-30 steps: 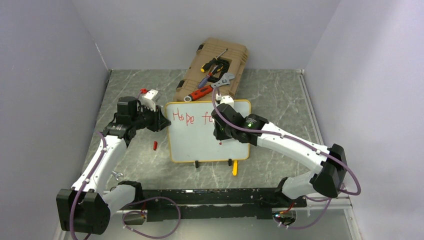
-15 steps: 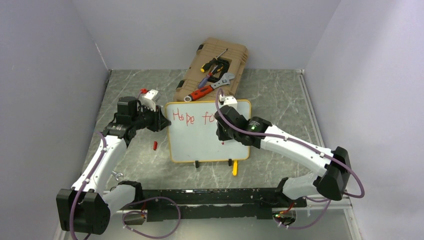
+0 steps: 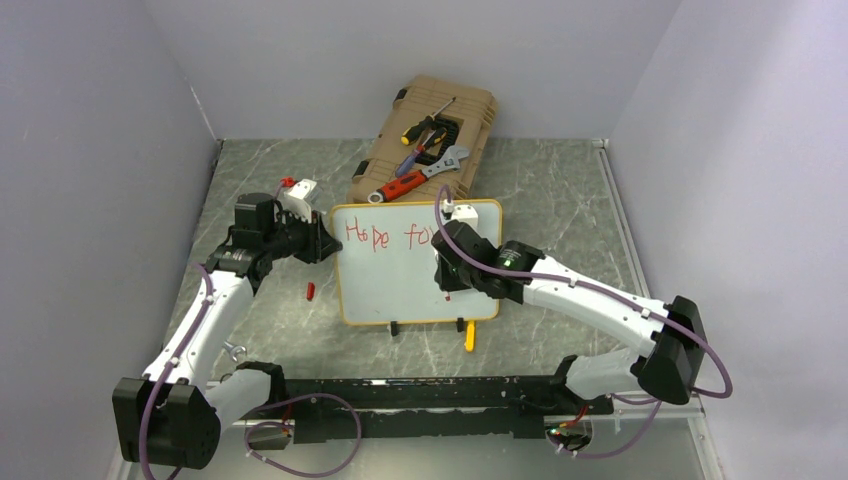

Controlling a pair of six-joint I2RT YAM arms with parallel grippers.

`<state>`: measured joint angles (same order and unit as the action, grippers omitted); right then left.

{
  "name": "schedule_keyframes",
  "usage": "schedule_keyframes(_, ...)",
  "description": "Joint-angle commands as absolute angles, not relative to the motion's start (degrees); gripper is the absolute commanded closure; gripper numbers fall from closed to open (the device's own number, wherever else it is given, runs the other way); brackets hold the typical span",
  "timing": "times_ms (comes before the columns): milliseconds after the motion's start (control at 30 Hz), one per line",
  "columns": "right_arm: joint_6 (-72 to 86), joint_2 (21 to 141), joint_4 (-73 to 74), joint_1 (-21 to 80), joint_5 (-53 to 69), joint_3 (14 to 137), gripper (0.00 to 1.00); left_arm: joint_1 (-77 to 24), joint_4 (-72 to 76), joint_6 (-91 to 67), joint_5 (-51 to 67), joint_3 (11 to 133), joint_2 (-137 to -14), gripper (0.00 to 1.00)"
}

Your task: Write a sentence on the whiteboard

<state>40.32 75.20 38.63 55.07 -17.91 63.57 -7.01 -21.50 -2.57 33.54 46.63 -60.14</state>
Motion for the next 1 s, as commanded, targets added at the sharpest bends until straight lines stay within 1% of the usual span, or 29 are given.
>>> schedule_keyframes(0,42.1,74.3,39.4,55.3,-17.1,62.5,1.0,-8.1,-21.8,-1.5,35.7,47.8,-59.4,1.0)
schedule_keyframes(233,42.1,74.1,39.2,55.5,-18.6,63.3,1.0,-8.2,-21.8,-1.7,35.6,47.8,-59.3,1.0)
schedule_keyframes(633,38.1,76.8,39.3,54.6,-22.2,70.1,1.0,-8.3,-21.8,-1.6,35.5,47.7,-59.2,1.0)
schedule_keyframes(967,41.0,74.9,40.9,53.4,-22.0,66.5,1.0,-8.3,-21.9,-1.5,35.4,47.8,-59.3,1.0)
